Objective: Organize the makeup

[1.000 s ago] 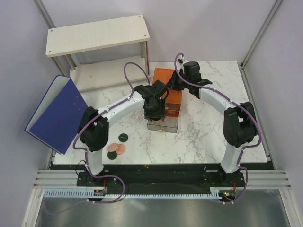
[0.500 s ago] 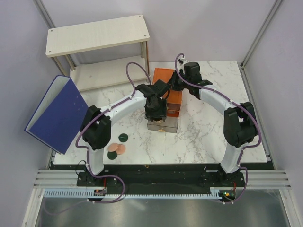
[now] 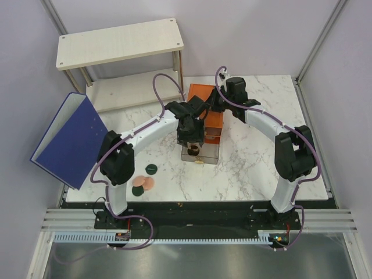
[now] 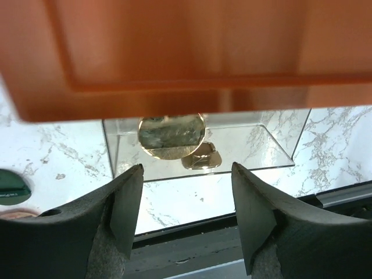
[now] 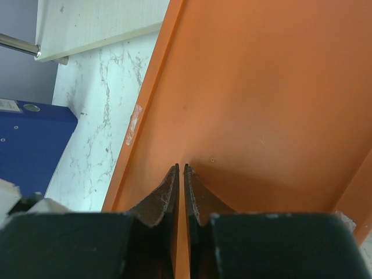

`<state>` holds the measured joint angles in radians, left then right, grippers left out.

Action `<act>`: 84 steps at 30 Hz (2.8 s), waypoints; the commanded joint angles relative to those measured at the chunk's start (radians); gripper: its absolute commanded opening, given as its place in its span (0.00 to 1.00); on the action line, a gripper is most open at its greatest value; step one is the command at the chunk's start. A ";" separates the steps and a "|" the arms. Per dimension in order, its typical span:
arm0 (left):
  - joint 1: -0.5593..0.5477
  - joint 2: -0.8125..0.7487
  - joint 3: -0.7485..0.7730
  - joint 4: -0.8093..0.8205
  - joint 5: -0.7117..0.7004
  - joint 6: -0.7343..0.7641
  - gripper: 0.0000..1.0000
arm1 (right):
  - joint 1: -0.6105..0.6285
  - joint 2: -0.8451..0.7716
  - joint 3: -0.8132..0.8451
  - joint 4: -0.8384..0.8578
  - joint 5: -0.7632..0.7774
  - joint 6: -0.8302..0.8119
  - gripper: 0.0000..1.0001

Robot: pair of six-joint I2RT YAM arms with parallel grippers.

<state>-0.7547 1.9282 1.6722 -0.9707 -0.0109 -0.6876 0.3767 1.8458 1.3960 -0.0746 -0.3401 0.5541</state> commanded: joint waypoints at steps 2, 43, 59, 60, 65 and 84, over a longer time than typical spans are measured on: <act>0.021 -0.194 -0.064 -0.060 -0.101 0.007 0.68 | 0.002 -0.020 -0.029 -0.062 -0.005 -0.010 0.14; 0.341 -0.236 -0.707 0.185 -0.057 -0.165 0.02 | 0.002 -0.025 -0.080 -0.024 -0.048 0.017 0.15; 0.167 -0.378 -0.375 0.165 0.002 -0.127 0.02 | 0.002 -0.003 -0.060 -0.022 -0.039 0.024 0.15; 0.151 -0.351 -0.340 0.165 0.006 -0.118 0.02 | 0.002 -0.002 -0.060 -0.022 -0.039 0.024 0.15; 0.055 -0.187 -0.155 0.164 0.077 -0.093 0.02 | 0.002 0.003 -0.058 -0.025 -0.036 0.026 0.15; 0.005 -0.106 -0.069 0.168 0.106 -0.075 0.61 | 0.001 0.001 -0.068 -0.021 -0.039 0.024 0.15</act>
<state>-0.7471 1.8973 1.6020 -0.8059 0.1116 -0.7933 0.3767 1.8278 1.3460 -0.0261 -0.3912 0.5911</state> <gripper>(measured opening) 0.594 0.153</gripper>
